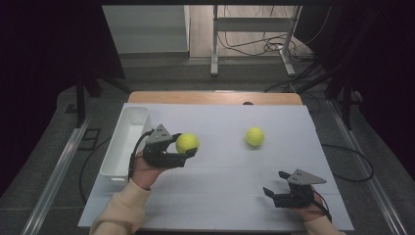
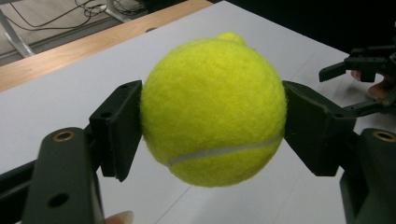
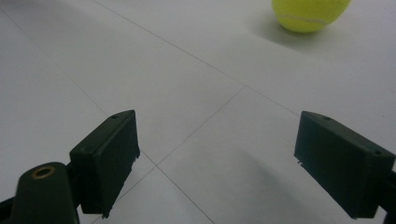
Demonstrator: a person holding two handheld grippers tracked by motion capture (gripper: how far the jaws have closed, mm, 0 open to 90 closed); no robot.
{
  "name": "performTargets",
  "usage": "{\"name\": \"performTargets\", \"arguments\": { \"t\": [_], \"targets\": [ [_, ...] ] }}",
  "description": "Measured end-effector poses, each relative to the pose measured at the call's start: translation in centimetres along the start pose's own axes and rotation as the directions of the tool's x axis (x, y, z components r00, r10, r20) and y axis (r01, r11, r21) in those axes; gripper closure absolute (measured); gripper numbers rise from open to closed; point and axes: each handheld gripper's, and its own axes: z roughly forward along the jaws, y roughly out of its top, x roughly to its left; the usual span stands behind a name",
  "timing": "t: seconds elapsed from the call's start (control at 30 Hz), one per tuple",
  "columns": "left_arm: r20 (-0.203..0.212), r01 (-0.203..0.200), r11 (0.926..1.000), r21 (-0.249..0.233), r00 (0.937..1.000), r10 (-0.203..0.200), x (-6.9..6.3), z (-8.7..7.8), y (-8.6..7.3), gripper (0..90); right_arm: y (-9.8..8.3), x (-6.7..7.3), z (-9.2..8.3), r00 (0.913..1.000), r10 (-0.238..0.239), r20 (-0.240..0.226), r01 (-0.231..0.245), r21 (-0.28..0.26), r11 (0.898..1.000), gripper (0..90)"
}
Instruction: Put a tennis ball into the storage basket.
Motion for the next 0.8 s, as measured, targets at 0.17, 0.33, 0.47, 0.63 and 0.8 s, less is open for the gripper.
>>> {"name": "performTargets", "arguments": {
  "t": [0.17,0.33,0.47,0.63,0.8],
  "targets": [
    [-0.018,0.013,0.9998,-0.012,0.9998,-0.013,0.7,-0.4,0.1,26.1,0.0,0.0,0.0,1.0000,0.002,-0.003,-0.002,-0.001,1.000,14.0],
    [-0.037,0.026,0.9994,-0.024,0.9989,-0.027,1.6,-0.7,0.3,26.1,0.0,0.0,0.0,1.0000,0.003,-0.001,-0.003,-0.001,1.000,14.1],
    [-0.049,0.040,0.9988,-0.027,0.9979,-0.041,2.3,-0.9,0.2,26.1,0.0,0.0,0.0,1.0000,0.003,-0.001,-0.003,-0.001,1.000,14.1],
    [-0.070,0.059,0.9978,-0.032,0.9957,-0.061,3.3,-1.2,-0.1,26.1,0.0,0.0,0.0,1.0000,0.000,0.002,0.000,0.003,1.000,14.0],
    [-0.084,0.065,0.9972,-0.037,0.9942,-0.068,3.8,-1.4,-0.2,26.1,0.0,0.0,0.0,1.0000,0.002,0.002,-0.002,0.005,1.000,14.1]
  ]
}}
